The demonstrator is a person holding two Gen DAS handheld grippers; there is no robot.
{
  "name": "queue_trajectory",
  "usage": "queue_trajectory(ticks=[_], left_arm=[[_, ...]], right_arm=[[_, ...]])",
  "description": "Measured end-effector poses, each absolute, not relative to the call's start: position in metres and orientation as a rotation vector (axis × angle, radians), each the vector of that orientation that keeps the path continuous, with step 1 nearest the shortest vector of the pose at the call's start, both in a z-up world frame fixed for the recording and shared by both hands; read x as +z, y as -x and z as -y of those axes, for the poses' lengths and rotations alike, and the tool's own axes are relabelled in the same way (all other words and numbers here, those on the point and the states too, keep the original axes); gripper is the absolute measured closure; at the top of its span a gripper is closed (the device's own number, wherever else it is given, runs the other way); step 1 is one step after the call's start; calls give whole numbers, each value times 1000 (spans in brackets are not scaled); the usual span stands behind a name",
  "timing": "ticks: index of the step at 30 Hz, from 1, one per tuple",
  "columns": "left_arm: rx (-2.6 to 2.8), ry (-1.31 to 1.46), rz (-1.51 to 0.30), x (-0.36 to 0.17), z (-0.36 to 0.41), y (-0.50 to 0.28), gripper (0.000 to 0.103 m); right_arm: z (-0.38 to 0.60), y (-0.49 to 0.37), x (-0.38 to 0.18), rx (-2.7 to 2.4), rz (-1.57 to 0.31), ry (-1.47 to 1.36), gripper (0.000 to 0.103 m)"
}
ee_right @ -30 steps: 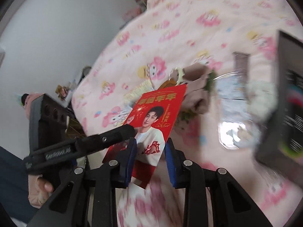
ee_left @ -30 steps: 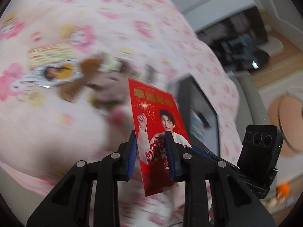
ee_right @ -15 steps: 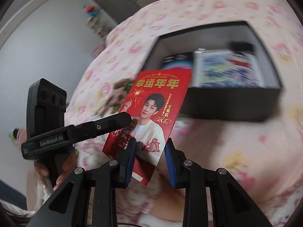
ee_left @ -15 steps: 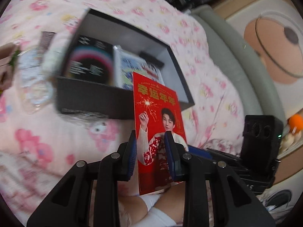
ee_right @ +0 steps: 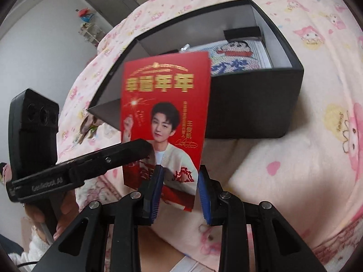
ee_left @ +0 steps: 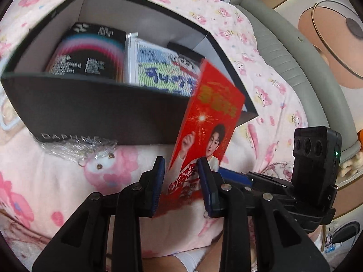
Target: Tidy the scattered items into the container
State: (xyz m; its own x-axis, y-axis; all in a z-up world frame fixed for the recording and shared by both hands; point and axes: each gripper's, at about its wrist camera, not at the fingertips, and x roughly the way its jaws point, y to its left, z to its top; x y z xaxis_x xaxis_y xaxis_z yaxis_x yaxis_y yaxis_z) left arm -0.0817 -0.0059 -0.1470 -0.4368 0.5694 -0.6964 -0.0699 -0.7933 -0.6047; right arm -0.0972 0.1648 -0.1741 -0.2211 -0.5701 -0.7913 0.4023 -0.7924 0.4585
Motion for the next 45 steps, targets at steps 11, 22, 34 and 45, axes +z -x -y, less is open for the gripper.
queue_trajectory(ticks=[11,22,34,45], left_arm=[[2343,1285,724,-144,9,77,71],[2326,1333,706,-153,4,85,60],[2476,1247,649,-138,8,74,77],[2485,1214,704,-136,16,75,77]], right_arm=[[-187,101,-154,-2208,243,-1357,76],[-157,105,-140,-2211,109,-1259,76],[-162,102,-151,-2184,172,-1262,77],[-168,98,-129,-2252,135,-1209,76]])
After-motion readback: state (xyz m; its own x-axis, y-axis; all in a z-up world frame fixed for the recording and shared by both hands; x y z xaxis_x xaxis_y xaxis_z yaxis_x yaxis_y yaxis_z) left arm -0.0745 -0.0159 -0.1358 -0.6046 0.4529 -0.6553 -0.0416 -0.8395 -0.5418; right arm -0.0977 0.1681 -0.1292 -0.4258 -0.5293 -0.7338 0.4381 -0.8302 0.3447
